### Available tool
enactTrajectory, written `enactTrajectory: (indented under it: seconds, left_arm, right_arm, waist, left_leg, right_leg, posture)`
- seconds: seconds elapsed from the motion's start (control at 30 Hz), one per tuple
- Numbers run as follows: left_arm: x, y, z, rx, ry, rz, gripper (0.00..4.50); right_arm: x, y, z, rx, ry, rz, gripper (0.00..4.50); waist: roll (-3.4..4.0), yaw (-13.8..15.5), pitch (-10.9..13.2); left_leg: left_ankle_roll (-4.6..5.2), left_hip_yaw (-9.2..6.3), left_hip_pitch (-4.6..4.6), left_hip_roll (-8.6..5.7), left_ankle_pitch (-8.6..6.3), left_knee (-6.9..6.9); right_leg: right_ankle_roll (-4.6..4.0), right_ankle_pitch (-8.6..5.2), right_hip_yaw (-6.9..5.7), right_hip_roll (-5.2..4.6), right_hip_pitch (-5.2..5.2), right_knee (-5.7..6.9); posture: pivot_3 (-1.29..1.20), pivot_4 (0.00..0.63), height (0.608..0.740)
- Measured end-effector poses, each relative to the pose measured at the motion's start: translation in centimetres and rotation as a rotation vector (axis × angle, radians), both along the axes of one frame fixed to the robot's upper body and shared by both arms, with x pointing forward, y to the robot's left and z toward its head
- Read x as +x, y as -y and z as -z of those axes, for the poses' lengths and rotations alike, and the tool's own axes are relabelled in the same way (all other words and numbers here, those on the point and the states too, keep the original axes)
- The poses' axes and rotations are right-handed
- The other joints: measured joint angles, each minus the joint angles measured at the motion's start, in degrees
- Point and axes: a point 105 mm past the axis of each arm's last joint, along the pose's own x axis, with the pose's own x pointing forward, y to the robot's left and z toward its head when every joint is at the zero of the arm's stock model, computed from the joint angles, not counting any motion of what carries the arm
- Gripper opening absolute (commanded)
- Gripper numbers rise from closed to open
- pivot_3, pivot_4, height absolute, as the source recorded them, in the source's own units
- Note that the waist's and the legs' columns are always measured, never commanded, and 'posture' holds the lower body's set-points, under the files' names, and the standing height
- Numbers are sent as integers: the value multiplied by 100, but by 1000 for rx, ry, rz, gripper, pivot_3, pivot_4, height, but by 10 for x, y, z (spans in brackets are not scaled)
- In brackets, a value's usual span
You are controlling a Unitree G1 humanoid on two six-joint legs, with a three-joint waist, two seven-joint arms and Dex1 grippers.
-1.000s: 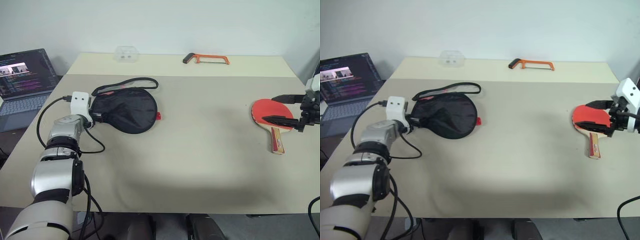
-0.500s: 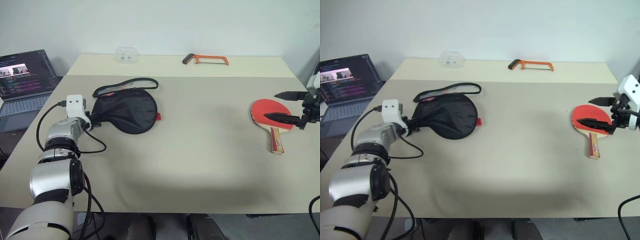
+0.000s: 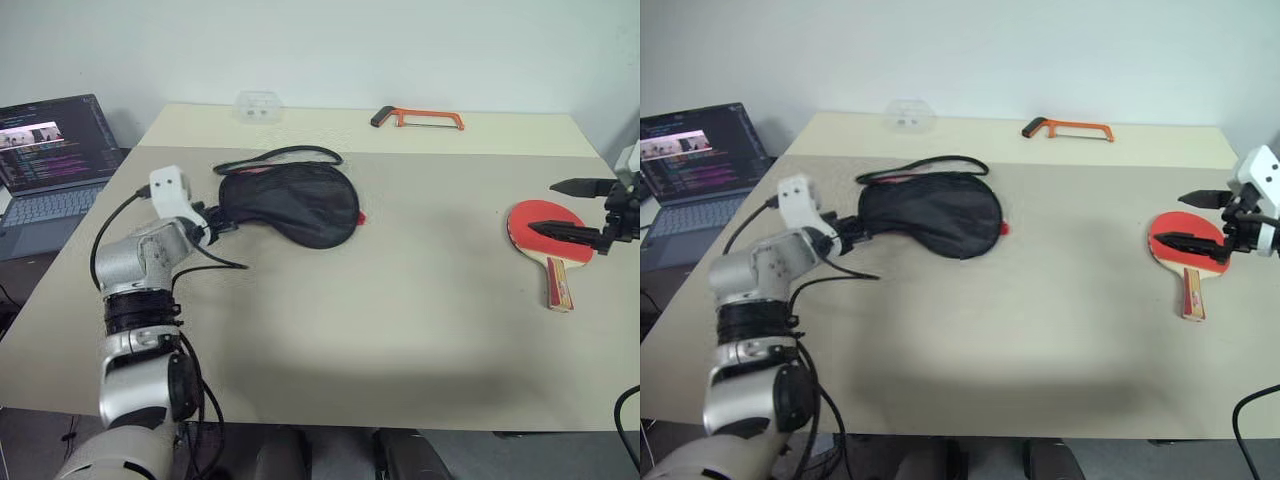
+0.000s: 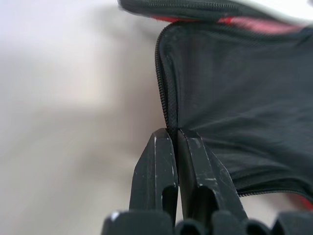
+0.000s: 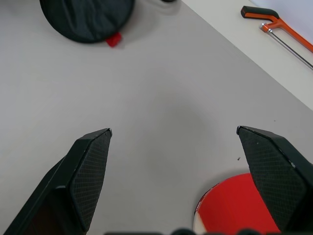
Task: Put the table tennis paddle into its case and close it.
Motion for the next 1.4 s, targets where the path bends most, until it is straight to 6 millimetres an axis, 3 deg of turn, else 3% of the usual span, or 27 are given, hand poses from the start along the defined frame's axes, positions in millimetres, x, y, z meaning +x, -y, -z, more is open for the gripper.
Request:
enactTrajectory:
  seconds: [0.13,0.23,0.37,0.67,0.83,1.03,1.17,1.37,1.4]
  left_arm:
    - [-15,51,-6,-10,16,89,40]
    - [-27,94,2,-15,-5,199,40]
    - [-39,131,19,-25,-54,260,40]
    - [-37,180,15,-87,-52,327,40]
    - [-33,189,36,-86,-137,341,40]
    - [-39,204,43,-106,-181,419,40]
    - [-43,208,43,-134,-194,452,1031]
    - [-49,219,40,-99,-187,533,3142]
    - [-53,225,34,-27,-148,590,3142]
  right_arm:
    - [1,-1,1,2,2,-4,4500]
    - [2,-3,1,-6,2,-11,4500]
    - [2,-3,1,-16,8,-14,4500]
    - [3,-5,-1,-27,13,-24,4500]
    - [5,-5,-5,-37,25,-30,4500]
    - [7,-6,-13,-38,49,-42,4500]
    - [8,-6,-11,-44,45,-40,4500]
    - [11,-7,-10,-39,41,-45,4500]
    - [12,-9,-11,-40,48,-54,4500]
  waist:
    - [0,13,0]
    - [-1,15,1]
    - [-3,14,1]
    - [-5,36,3]
    - [-5,32,3]
    - [-5,43,3]
    - [-5,44,3]
    - [-5,44,3]
    - [-5,40,3]
  left_leg:
    - [0,-4,5,-7,0,1]
    - [0,-7,20,-9,0,-1]
    - [-1,-10,46,-10,0,-5]
    - [-1,-9,47,-18,0,-5]
    - [-1,-10,46,-18,-1,-10]
    - [-2,-11,42,-20,-1,-13]
    - [-2,-11,41,-20,-1,-13]
    - [-2,-9,39,-23,-1,-13]
    - [-3,-8,40,-23,-1,-14]
  right_leg:
    - [0,0,5,3,7,0]
    - [0,0,5,3,28,-9]
    - [0,0,6,5,58,-17]
    - [1,0,6,4,67,-26]
    - [1,0,5,6,65,-28]
    - [3,1,3,3,66,-42]
    - [3,1,4,2,67,-45]
    - [4,1,3,3,66,-46]
    - [4,2,5,4,66,-46]
  posture:
    - [0,150,740]
    - [0,150,740]
    - [0,150,740]
    - [0,150,740]
    - [0,150,740]
    - [0,150,740]
    - [0,150,740]
    - [0,150,740]
    - [0,150,740]
